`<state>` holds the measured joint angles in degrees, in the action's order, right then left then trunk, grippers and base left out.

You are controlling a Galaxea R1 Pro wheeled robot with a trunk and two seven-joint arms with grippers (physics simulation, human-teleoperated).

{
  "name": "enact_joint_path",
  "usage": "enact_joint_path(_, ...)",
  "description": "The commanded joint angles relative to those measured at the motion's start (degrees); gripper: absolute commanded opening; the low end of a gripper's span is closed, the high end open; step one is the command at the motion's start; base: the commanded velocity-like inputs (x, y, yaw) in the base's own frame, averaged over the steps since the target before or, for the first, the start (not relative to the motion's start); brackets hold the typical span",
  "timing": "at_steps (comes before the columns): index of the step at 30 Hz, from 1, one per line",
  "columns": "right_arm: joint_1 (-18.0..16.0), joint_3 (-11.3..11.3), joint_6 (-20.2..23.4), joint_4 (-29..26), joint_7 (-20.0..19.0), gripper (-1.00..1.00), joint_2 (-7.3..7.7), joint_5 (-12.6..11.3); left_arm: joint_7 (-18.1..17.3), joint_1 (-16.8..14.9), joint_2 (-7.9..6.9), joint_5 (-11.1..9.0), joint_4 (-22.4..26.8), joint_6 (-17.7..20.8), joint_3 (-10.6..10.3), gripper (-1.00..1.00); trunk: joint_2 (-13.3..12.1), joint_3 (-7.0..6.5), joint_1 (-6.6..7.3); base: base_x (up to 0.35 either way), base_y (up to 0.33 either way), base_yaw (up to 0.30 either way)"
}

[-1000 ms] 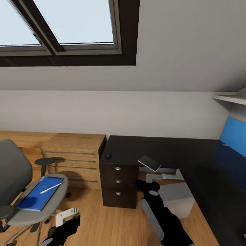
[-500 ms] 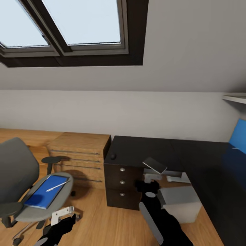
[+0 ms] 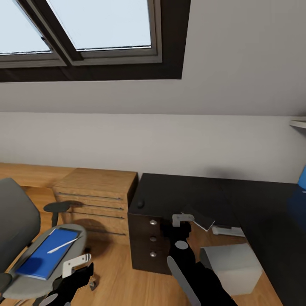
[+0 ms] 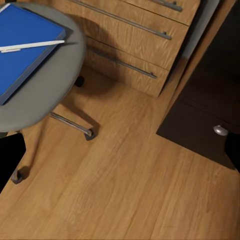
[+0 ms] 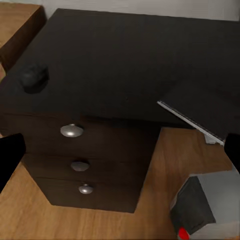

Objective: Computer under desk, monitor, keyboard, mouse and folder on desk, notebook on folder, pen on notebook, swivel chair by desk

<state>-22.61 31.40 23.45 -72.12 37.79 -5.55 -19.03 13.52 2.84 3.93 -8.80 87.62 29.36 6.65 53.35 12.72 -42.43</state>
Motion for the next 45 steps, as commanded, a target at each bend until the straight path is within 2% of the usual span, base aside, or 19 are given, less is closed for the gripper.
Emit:
enact_joint_path(1, -0.07, 0.13, 0.15, -0.46, 0.46, 1.0, 0.02, -0.37, 0.37, -0.01, 0.02, -0.61, 0.14, 0.21, 0.04, 1.0, 0.05, 0.07, -0.05, 0.324, 0.0, 0.0)
enact_joint_path(4, -0.07, 0.14, 0.0, -1.2, 0.49, 1.0, 0.04, -0.38, 0.37, 0.0, -0.01, -0.61, 0.32, 0.27, 0.29, 1.0, 0.05, 0.07, -0.05, 0.324, 0.0, 0.0)
enact_joint_path(8, -0.07, 0.08, -0.13, -1.9, 0.52, 1.0, 0.16, -0.37, 0.37, -0.01, -0.1, -0.61, 2.14, 0.53, 2.89, 1.0, 0.05, 0.07, -0.05, 0.315, 0.0, 0.0)
enact_joint_path(11, -0.07, 0.07, -0.2, -1.85, 0.52, 1.0, 0.15, -0.37, 0.37, -0.01, -0.09, -0.61, 2.54, 0.58, 3.53, 1.0, 0.05, 0.07, -0.05, 0.191, 0.0, 0.0)
enact_joint_path(17, -0.07, 0.06, -0.23, -1.75, 0.51, 1.0, 0.18, -0.39, 0.37, 0.01, -0.14, -0.61, 2.91, 0.64, 4.38, 1.0, 0.05, 0.07, -0.05, 0.06, 0.0, 0.055)
enact_joint_path(25, -0.07, 0.07, -0.31, -0.31, 0.44, 1.0, 0.11, -0.3, 0.37, 0.01, -0.13, -0.61, 3.23, 0.6, 5.44, 1.0, 0.05, 0.07, -0.05, 0.01, 0.0, 0.218)
enact_joint_path(37, -0.07, 0.14, -0.33, -0.02, 0.38, 1.0, 0.1, -0.14, 0.38, 0.06, -0.13, -0.54, 4.23, 0.45, 5.69, 1.0, 0.05, 0.3, -0.05, 0.011, 0.0, 0.262)
enact_joint_path(45, -0.07, 0.13, -0.37, 0.02, 0.27, 1.0, 0.1, -0.19, 0.37, 0.06, -0.15, -0.6, 4.31, 0.36, 6.87, 1.0, 0.05, 0.55, -0.05, 0.193, 0.0, 0.139)
